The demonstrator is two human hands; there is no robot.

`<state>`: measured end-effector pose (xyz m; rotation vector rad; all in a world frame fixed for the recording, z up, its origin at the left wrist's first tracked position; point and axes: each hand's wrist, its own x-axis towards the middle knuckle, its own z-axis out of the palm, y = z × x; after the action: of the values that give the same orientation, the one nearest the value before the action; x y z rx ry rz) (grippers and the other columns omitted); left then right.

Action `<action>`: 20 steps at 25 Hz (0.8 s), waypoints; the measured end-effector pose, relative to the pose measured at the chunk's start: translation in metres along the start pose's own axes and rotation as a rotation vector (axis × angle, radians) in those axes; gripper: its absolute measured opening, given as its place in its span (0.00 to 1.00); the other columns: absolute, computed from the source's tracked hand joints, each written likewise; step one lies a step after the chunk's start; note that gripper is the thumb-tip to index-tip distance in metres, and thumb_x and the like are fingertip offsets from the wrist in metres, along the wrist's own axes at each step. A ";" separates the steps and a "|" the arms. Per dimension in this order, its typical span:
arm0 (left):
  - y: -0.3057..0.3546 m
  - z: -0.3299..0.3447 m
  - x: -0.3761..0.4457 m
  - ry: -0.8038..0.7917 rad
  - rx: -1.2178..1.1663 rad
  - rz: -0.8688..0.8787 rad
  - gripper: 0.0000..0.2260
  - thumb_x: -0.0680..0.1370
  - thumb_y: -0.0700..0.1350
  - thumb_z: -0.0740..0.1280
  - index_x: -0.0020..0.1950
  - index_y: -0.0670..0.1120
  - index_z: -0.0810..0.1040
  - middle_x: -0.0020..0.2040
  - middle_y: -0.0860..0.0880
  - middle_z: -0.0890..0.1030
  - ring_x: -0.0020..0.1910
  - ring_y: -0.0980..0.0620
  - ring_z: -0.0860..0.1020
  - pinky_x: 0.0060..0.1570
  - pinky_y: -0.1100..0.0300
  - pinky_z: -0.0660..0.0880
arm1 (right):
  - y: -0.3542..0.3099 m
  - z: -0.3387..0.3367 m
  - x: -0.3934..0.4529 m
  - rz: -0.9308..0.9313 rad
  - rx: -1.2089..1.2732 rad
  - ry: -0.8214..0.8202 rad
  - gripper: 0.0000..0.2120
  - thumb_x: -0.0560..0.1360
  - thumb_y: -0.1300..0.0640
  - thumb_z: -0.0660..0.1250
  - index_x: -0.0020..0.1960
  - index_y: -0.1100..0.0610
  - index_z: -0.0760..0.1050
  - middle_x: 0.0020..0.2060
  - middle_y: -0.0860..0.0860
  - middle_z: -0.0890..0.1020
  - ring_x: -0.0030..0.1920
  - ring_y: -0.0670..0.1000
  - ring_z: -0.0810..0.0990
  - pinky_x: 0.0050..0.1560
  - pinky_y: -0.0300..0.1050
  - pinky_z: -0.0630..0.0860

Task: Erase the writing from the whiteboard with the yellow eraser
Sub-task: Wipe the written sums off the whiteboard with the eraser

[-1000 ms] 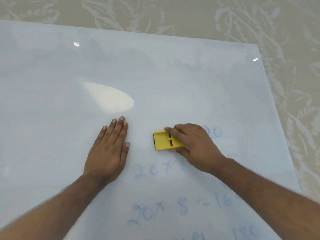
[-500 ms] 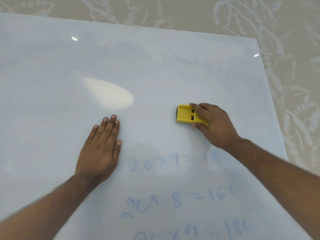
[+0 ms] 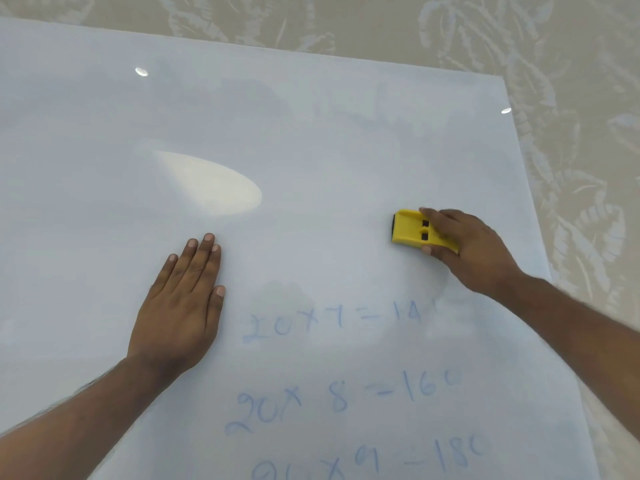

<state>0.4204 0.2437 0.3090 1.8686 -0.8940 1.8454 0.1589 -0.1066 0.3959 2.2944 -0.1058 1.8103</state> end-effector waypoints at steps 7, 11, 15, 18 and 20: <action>0.003 0.001 -0.011 -0.010 -0.020 -0.034 0.27 0.84 0.50 0.47 0.82 0.40 0.55 0.83 0.47 0.55 0.82 0.49 0.53 0.81 0.52 0.48 | -0.024 0.017 -0.048 -0.196 0.031 -0.050 0.28 0.73 0.55 0.73 0.71 0.54 0.70 0.59 0.52 0.78 0.56 0.57 0.76 0.60 0.50 0.72; 0.004 0.001 -0.017 -0.017 -0.012 -0.039 0.27 0.84 0.50 0.48 0.82 0.40 0.55 0.83 0.46 0.55 0.82 0.48 0.54 0.81 0.50 0.49 | -0.008 0.015 -0.098 -0.232 0.017 -0.156 0.27 0.75 0.52 0.70 0.72 0.50 0.68 0.60 0.47 0.76 0.58 0.53 0.74 0.59 0.47 0.71; 0.006 0.000 -0.022 -0.020 -0.020 -0.051 0.28 0.84 0.50 0.48 0.82 0.40 0.54 0.83 0.46 0.55 0.82 0.48 0.53 0.81 0.50 0.48 | 0.005 0.003 -0.093 -0.138 0.000 -0.105 0.27 0.73 0.53 0.72 0.71 0.50 0.69 0.59 0.49 0.78 0.57 0.54 0.76 0.58 0.44 0.70; 0.006 0.002 -0.025 -0.028 -0.029 -0.063 0.28 0.84 0.51 0.48 0.82 0.40 0.53 0.83 0.47 0.54 0.83 0.49 0.52 0.81 0.52 0.46 | -0.008 0.010 -0.073 -0.049 0.041 -0.025 0.27 0.73 0.55 0.72 0.71 0.52 0.70 0.58 0.51 0.79 0.56 0.55 0.75 0.57 0.44 0.69; 0.006 0.003 -0.028 -0.029 -0.034 -0.063 0.28 0.84 0.51 0.47 0.82 0.40 0.53 0.83 0.47 0.54 0.83 0.49 0.51 0.81 0.52 0.46 | -0.022 0.017 -0.073 -0.085 0.062 -0.029 0.28 0.73 0.56 0.73 0.71 0.54 0.70 0.58 0.52 0.79 0.55 0.56 0.76 0.58 0.48 0.71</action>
<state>0.4204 0.2424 0.2807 1.8858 -0.8604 1.7592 0.1616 -0.0942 0.3191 2.3293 0.0426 1.7632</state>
